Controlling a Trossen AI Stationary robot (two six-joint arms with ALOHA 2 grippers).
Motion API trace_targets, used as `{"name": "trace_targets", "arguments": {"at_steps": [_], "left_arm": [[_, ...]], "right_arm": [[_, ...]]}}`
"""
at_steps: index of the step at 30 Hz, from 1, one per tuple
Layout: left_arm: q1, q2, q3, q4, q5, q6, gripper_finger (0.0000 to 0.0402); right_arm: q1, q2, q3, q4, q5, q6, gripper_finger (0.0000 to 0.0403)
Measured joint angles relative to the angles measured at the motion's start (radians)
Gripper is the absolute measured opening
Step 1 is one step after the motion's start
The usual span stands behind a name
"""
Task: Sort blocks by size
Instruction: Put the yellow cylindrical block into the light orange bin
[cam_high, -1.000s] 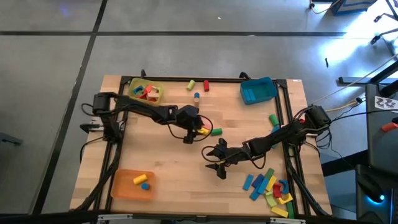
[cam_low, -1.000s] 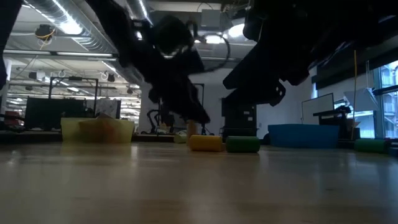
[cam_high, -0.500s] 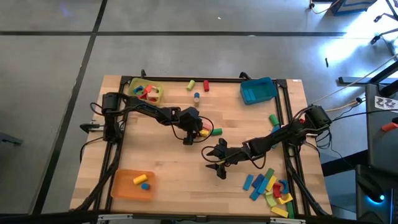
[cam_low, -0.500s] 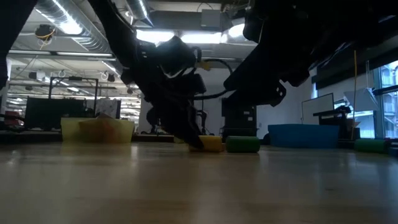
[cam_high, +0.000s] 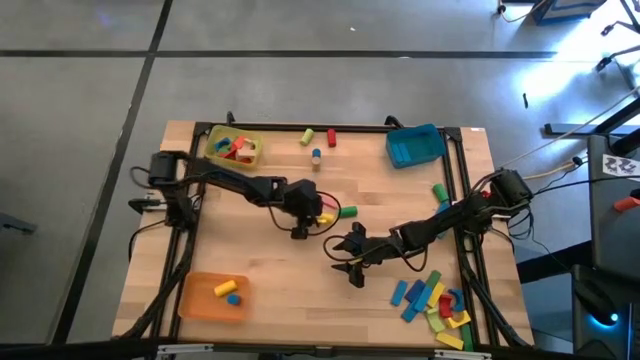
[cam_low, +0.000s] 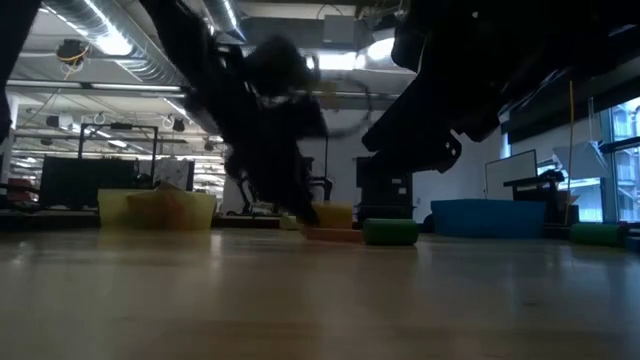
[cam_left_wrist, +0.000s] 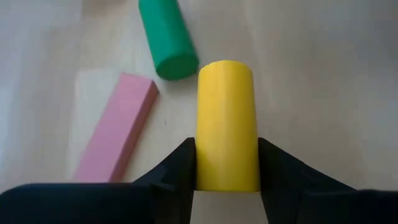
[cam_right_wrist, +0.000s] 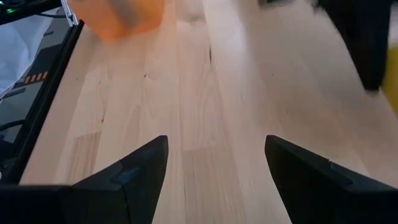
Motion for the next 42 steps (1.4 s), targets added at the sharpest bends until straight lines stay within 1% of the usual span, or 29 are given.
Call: {"name": "trace_targets", "arguments": {"at_steps": [4, 11, 14, 20, 25, 32, 39, 42], "left_arm": [[-0.062, -0.119, 0.001, -0.116, -0.047, -0.049, 0.0122], [-0.19, -0.354, 0.002, -0.339, -0.051, -0.198, 0.0124], [-0.252, -0.447, 0.002, -0.409, -0.052, -0.274, 0.0124], [-0.384, -0.569, 0.002, -0.534, -0.051, -0.444, 0.0126], [-0.486, -0.609, 0.002, -0.64, -0.051, -0.608, 0.0126], [-0.642, -0.613, 0.002, -0.825, -0.049, -0.897, 0.0126], [-0.794, -0.613, 0.002, -0.925, -0.026, -1.175, 0.0127], [-0.851, -0.613, -0.002, -0.968, 0.004, -1.291, 0.0127]], "right_arm": [[0.0, 0.0, 0.0, -0.009, 0.0, 0.0, 0.0271], [0.0, 0.005, 0.0, -0.01, 0.0, 0.0, 0.0271], [0.0, 0.012, 0.0, -0.011, 0.0, 0.0, 0.0271], [0.0, 0.018, 0.0, -0.011, 0.001, 0.0, 0.0271], [0.0, 0.018, 0.0, 0.001, 0.001, 0.0, 0.0271], [0.0, 0.018, 0.0, 0.002, 0.001, 0.0, 0.0271], [-0.001, 0.018, 0.0, 0.003, 0.001, 0.0, 0.0271], [-0.001, 0.018, 0.0, 0.003, 0.01, 0.0, 0.0271]]}}
